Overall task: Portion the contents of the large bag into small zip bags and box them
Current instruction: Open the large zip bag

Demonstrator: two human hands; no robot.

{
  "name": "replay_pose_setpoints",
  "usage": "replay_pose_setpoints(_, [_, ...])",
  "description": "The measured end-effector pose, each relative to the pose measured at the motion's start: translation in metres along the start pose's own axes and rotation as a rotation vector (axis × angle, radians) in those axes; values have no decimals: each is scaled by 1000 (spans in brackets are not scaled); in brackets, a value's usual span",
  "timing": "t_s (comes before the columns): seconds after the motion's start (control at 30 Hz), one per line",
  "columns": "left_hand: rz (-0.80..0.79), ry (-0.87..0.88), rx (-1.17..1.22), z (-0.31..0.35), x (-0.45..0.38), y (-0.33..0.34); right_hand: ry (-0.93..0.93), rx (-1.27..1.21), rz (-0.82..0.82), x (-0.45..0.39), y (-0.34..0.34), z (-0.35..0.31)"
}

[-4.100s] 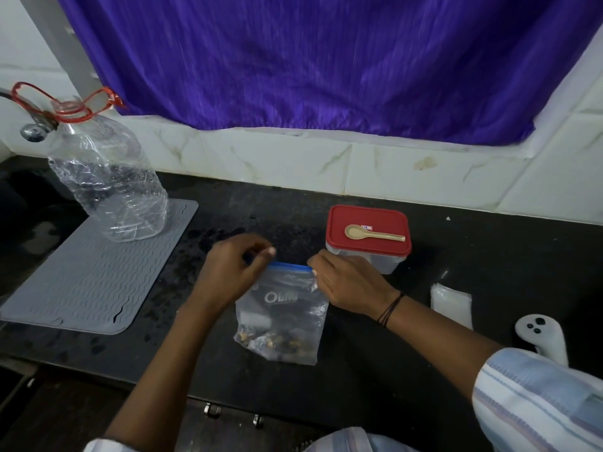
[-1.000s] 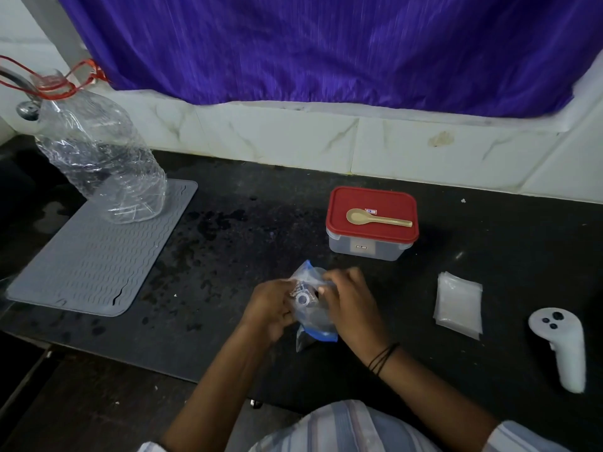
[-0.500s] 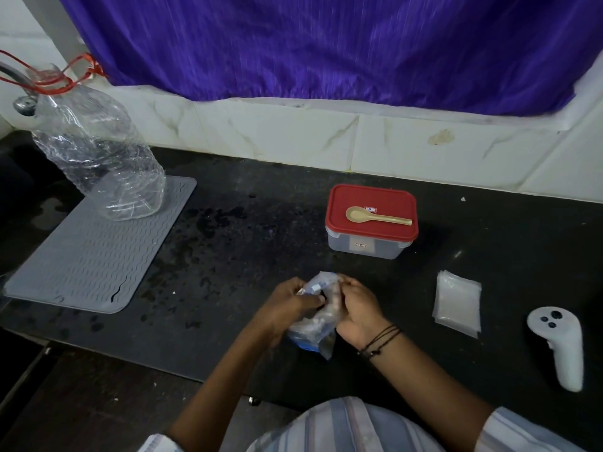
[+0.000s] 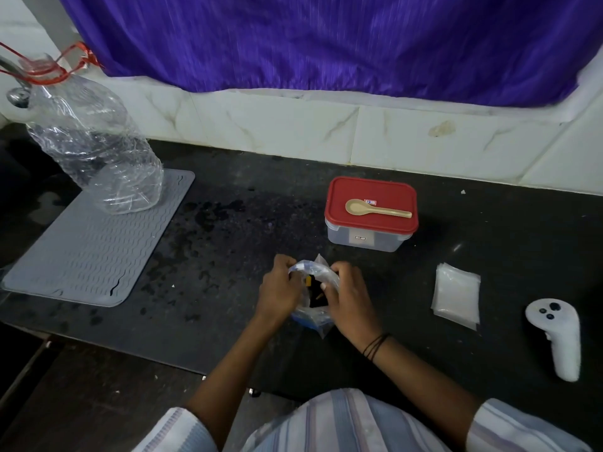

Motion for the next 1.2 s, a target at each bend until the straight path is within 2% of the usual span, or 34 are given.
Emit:
replay_pose_setpoints(0.17, [7, 170, -287, 15, -1, 2, -221, 341, 174, 7, -16, -15])
replay_pose_setpoints(0.23, [53, 232, -350, 22, 6, 1, -191, 312, 129, 5, -22, -19])
replay_pose_setpoints(0.3, [101, 316, -404, 29, 17, 2, -247, 367, 103, 6, -21, -26])
replay_pose_setpoints(0.4, [144, 428, -504, 33, 34, 10, -247, 247, -19, 9, -11, -22])
replay_pose_setpoints(0.47, [145, 401, -572, 27, 37, 16, -354, 429, -58, 11, 2, -21])
replay_pose_setpoints(0.57, [105, 382, -620, 24, 36, 23, -343, 507, -87, 6, 4, -26])
replay_pose_setpoints(0.73, [-65, 386, -712, 29, 23, 23, -177, 546, -216, -5, 5, -15])
replay_pose_setpoints(0.9, [-203, 244, -813, 30, 9, 9, -33, 577, -477, -8, 11, -2])
replay_pose_setpoints(1.0, [-218, 204, -888, 30, 15, 10, -86, 597, -415, -7, 5, -3])
replay_pose_setpoints(1.1, [-202, 253, -881, 36, 22, 15, -310, 588, -280, 0, -3, -18])
replay_pose_setpoints(1.2, [-196, 295, -807, 39, 25, 18, -341, 557, -305, 4, -3, -21])
Point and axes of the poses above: each hand's wrist, its own x-axis away from the middle knuckle, its own y-axis out of the palm, z = x × y, the point moved 9 cm from there along -x, towards the middle knuckle, and after that the axes turned 5 degrees about x, right-handed, at the moved point
